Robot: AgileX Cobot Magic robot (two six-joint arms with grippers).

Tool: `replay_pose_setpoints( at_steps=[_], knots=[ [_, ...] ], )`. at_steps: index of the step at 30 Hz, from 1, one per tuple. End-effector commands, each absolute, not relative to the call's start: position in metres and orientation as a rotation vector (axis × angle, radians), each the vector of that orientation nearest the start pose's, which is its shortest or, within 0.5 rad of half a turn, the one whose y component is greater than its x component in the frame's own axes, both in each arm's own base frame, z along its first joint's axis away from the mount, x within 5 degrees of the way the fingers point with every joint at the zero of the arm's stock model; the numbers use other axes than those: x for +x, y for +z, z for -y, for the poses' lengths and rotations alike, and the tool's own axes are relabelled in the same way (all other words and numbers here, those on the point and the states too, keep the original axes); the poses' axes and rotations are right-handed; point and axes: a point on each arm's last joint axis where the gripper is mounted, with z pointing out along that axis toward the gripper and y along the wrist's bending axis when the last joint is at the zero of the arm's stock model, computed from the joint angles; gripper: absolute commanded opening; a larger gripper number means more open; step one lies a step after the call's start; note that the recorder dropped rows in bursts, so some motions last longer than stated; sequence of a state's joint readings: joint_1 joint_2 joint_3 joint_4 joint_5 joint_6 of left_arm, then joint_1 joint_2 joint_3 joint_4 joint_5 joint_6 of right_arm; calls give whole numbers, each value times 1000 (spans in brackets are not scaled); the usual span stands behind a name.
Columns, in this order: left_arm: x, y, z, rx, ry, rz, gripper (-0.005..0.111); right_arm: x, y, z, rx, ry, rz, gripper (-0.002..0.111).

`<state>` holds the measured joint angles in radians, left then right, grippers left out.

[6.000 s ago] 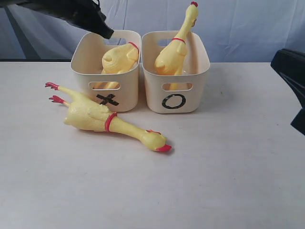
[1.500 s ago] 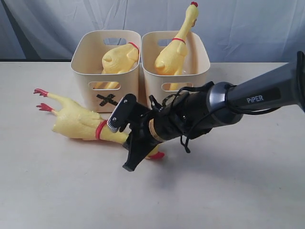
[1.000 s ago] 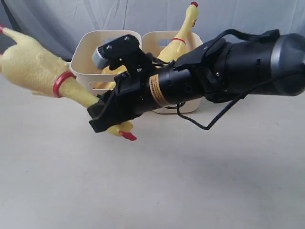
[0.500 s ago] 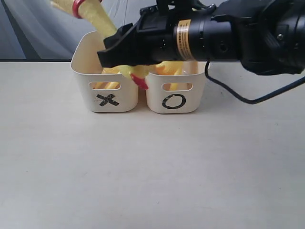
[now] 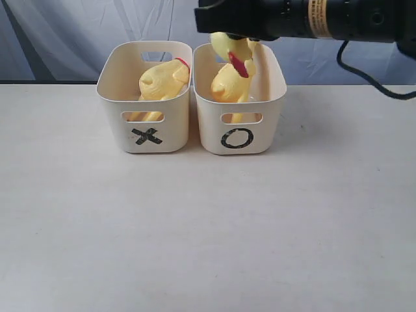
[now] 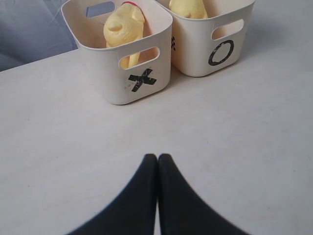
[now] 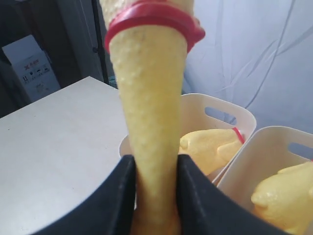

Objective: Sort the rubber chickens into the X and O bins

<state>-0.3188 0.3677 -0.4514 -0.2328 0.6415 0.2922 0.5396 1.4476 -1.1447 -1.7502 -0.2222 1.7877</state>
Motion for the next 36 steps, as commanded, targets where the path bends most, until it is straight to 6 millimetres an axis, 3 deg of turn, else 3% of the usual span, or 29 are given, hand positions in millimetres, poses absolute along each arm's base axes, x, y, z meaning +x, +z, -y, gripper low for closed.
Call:
replay_pose_setpoints(
  at_steps=[1, 8, 36],
  knots=[
    [66, 286, 35, 504, -277, -1955, 0, 286, 360, -172, -610, 626, -1749, -1],
    [66, 286, 35, 503, -277, -1953, 0, 289, 368, -149, -583, 637, -1742, -1],
    [67, 286, 35, 505, -272, -1953, 0, 291, 367, -147, -560, 608, -1747, -1]
  ],
)
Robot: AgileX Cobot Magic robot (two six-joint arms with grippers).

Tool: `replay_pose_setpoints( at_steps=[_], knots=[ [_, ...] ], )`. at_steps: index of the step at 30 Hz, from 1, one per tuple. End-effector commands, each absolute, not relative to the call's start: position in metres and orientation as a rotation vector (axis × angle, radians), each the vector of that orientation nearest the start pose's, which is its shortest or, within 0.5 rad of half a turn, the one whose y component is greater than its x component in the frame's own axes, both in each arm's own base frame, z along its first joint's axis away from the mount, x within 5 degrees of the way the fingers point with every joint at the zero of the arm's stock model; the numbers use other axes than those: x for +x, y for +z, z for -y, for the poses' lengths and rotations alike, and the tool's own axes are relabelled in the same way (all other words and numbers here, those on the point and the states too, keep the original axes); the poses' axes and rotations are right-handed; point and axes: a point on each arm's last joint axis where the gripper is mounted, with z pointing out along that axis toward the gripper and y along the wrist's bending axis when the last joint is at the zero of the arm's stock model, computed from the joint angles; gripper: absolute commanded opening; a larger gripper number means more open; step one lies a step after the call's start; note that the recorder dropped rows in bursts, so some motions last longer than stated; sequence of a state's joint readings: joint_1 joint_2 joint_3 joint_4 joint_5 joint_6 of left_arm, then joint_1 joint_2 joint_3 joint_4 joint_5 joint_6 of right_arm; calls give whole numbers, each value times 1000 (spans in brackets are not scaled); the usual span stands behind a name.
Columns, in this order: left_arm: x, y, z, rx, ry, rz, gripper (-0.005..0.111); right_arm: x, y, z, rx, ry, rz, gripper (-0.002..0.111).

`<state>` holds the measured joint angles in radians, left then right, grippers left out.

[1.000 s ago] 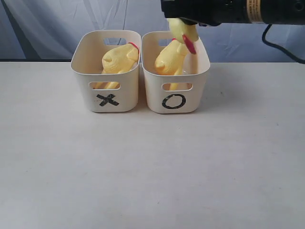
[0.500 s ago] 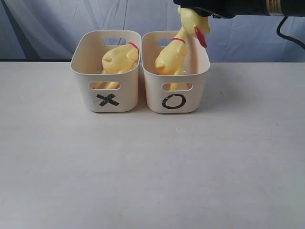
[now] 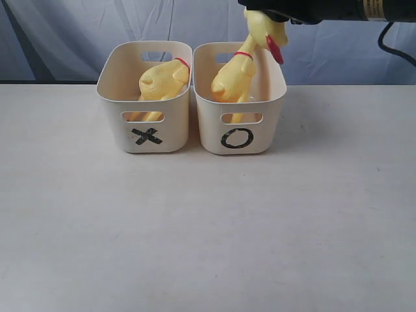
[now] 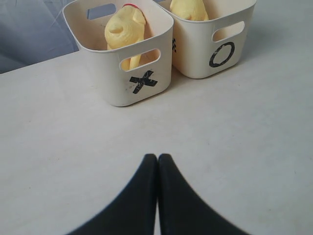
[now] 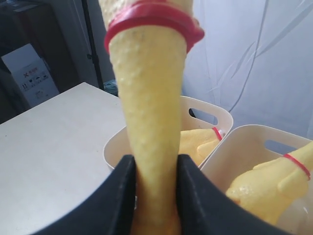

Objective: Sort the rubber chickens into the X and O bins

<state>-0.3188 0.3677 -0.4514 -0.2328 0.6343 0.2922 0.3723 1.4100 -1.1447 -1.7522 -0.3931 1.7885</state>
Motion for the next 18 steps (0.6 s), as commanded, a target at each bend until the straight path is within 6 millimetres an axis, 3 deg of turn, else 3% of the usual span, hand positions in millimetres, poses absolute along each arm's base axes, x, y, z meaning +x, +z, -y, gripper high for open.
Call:
replay_pose_setpoints(
  at_steps=[1, 13, 18],
  knots=[
    [67, 286, 35, 505, -272, -1953, 0, 292, 366, -145, -546, 593, -1751, -1],
    [67, 286, 35, 506, -271, -1952, 0, 296, 336, -133, -351, 480, -1777, -1],
    [67, 286, 35, 506, -271, -1952, 0, 294, 320, -130, -352, 308, -1879, -1]
  ],
)
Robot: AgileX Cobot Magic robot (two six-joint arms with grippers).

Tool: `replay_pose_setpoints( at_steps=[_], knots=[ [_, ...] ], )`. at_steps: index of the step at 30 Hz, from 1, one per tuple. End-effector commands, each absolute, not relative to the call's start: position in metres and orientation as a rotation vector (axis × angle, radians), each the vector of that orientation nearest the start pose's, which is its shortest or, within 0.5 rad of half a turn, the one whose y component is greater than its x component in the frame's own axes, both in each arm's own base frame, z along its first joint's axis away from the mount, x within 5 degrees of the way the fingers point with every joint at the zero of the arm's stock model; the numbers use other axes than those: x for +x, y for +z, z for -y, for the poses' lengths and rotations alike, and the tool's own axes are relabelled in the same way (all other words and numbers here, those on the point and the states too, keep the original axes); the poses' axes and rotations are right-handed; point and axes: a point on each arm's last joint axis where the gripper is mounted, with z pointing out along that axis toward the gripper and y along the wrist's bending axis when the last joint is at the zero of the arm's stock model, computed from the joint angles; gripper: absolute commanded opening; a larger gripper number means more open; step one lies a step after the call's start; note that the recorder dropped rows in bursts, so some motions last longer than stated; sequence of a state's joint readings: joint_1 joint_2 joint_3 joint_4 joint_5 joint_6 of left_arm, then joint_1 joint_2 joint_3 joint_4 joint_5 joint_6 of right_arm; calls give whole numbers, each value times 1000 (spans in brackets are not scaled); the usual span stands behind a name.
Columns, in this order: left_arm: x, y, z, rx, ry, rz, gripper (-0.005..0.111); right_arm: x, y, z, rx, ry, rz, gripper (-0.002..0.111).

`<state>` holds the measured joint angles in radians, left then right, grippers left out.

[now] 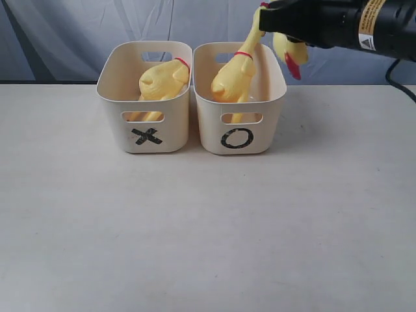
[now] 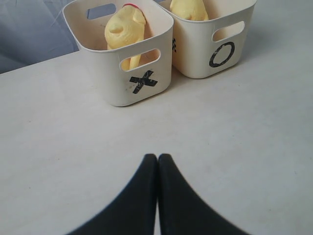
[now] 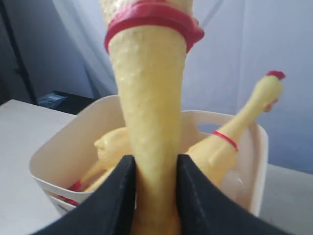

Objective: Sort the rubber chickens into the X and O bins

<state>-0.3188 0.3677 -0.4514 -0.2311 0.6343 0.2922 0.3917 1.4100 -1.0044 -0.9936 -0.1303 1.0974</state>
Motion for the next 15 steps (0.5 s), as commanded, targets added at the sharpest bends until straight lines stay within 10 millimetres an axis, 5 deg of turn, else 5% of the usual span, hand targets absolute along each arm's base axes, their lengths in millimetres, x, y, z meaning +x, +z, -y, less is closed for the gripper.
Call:
replay_pose_setpoints(
  at_steps=[1, 15],
  knots=[
    [67, 286, 35, 506, -271, -1952, 0, 292, 317, -132, -388, 270, -1900, -1],
    [67, 286, 35, 506, -271, -1952, 0, 276, 301, -139, -528, 137, -2148, -1]
  ],
)
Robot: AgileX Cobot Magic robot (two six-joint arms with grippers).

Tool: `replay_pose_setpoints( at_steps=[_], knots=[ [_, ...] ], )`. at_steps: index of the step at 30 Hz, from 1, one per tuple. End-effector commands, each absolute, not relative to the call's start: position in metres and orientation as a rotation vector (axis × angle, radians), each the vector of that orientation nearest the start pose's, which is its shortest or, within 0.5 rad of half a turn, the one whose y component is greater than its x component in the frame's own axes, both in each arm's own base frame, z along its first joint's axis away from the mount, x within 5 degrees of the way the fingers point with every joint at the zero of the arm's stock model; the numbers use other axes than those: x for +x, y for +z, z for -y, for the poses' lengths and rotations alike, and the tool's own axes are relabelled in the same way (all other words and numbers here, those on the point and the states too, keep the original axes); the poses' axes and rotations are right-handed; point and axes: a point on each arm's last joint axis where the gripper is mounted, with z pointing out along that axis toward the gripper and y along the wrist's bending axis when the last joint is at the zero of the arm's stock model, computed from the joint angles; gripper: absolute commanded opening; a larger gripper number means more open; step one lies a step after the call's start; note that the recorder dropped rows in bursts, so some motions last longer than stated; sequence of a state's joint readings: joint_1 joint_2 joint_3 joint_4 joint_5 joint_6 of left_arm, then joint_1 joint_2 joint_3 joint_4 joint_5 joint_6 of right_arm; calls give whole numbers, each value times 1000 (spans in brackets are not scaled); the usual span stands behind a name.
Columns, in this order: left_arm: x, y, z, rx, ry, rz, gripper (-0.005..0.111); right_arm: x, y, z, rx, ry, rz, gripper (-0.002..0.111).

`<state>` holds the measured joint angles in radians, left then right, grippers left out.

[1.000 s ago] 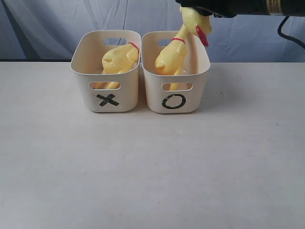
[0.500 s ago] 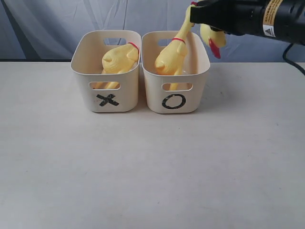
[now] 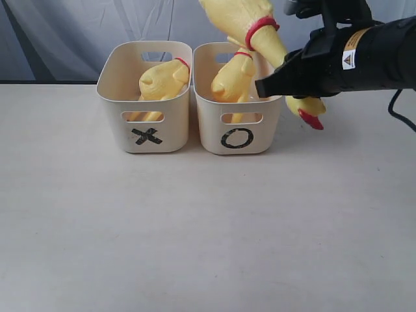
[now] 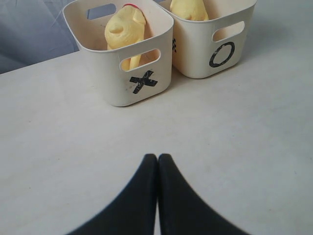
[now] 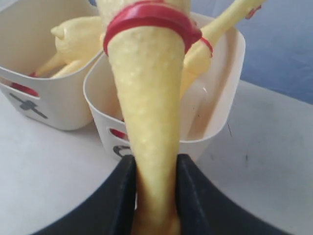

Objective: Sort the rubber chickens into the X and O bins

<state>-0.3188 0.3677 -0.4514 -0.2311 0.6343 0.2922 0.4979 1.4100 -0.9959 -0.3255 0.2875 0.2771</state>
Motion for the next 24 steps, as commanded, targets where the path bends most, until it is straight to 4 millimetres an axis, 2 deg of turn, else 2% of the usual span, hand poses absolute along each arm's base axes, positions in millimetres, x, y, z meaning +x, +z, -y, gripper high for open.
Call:
replay_pose_setpoints(
  at_steps=[1, 5, 14, 20, 22, 24],
  knots=[
    [67, 286, 35, 506, -271, -1952, 0, 275, 302, -139, -528, 126, -2163, -1],
    [67, 286, 35, 506, -271, -1952, 0, 277, 314, -136, -544, 70, -2200, -1],
    [67, 286, 35, 506, -271, -1952, 0, 281, 362, -137, -629, 5, -2182, -1],
    [67, 286, 35, 506, -271, -1952, 0, 287, 388, -136, -685, -87, -2326, -1],
    [67, 286, 35, 506, -271, -1952, 0, 291, 397, -140, -675, -65, -2341, -1],
    [67, 286, 35, 506, -271, -1952, 0, 293, 399, -146, -735, -19, -2366, -1]
  ],
)
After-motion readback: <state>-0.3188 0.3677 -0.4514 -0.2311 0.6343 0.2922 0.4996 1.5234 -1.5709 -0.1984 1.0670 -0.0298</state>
